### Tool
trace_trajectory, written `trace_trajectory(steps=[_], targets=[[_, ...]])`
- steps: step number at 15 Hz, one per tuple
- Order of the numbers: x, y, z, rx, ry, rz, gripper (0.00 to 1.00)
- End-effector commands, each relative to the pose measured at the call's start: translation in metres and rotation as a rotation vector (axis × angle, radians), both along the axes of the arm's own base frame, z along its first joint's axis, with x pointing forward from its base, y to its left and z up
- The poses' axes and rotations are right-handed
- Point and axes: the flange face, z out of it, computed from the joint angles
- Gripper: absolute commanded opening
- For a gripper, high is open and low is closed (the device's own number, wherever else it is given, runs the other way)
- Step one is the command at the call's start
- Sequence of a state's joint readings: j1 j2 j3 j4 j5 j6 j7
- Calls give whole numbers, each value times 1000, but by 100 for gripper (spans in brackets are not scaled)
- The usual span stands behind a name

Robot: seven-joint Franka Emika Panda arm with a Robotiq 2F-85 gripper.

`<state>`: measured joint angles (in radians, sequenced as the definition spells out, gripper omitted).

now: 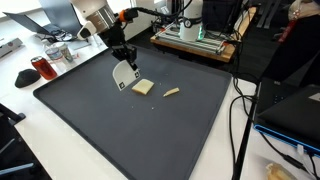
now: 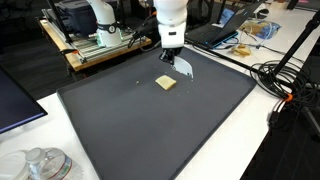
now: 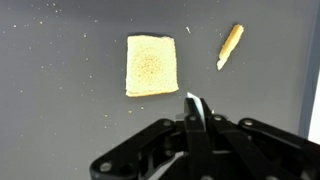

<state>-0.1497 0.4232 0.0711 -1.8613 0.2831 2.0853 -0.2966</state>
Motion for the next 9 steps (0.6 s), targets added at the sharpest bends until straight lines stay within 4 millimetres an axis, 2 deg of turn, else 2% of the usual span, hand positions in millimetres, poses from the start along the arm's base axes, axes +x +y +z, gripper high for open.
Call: trace_trajectory(steps=[1,5,9], targets=[[-22,-32,-1,92,-49,-41,1],[-43,-57,-12,159,-108,-94,1],[-68,-61,-25,154,-195,-140,1]])
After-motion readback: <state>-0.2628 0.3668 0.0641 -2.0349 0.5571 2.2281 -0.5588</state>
